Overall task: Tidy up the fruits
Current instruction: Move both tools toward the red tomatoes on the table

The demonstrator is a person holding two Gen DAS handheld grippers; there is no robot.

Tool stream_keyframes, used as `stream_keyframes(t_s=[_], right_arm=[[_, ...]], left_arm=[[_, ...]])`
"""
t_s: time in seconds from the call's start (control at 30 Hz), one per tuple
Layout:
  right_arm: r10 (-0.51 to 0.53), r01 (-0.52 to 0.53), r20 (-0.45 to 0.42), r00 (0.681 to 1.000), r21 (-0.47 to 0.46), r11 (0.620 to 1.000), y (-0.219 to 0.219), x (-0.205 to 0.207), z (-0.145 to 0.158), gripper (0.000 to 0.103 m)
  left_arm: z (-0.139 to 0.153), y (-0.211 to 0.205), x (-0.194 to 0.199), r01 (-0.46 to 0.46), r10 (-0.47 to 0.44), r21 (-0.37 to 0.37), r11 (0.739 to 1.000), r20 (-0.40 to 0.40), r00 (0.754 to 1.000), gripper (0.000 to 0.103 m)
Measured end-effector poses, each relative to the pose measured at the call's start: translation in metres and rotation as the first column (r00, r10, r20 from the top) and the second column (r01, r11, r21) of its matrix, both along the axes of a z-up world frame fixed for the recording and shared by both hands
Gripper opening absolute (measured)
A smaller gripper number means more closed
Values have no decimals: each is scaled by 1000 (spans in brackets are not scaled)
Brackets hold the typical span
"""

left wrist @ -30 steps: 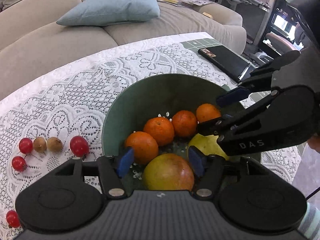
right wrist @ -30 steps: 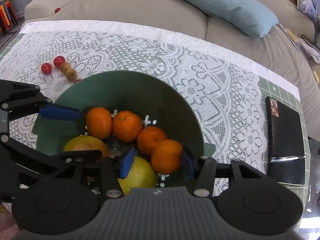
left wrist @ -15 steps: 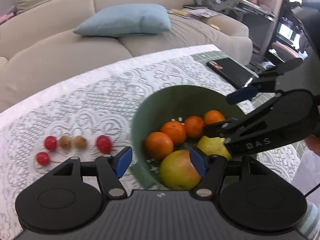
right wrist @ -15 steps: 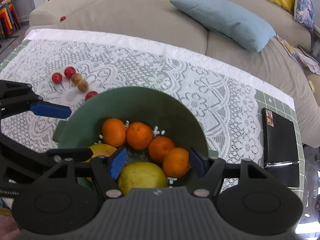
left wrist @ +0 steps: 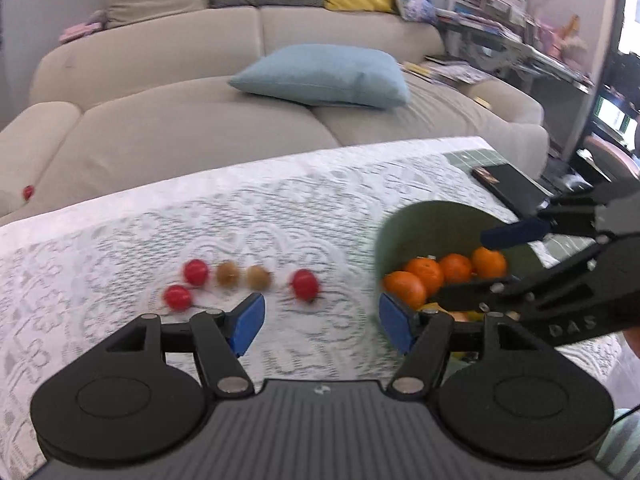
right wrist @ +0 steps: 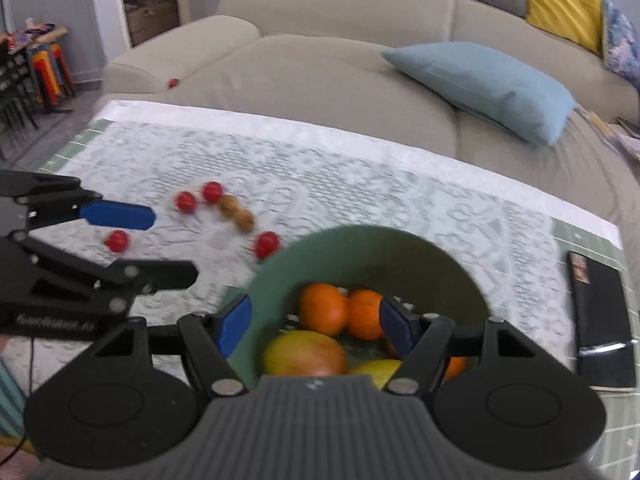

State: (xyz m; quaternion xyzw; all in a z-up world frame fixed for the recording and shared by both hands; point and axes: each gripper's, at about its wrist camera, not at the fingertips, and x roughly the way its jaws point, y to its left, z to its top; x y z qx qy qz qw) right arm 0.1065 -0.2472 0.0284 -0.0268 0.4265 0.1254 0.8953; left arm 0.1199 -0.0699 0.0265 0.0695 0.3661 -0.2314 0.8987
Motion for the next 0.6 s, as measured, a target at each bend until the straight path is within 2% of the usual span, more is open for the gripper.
stream_keyframes(t_s=[0.23, 0.5, 0.6], right_arm=[[55, -56, 34, 998, 25, 998, 32, 2, -4, 68], [130, -133, 52, 990, 74, 988, 65, 10, -10, 68], [152, -157, 59, 987, 80, 984, 76, 15, -14, 68]], left_arm=[[-1, 43, -1, -113, 112, 23, 993, 41, 993, 77], [-11, 85, 2, -226, 226, -17, 974, 29, 974, 77], [-15, 98, 0, -274, 275, -29, 961, 48, 960, 77]])
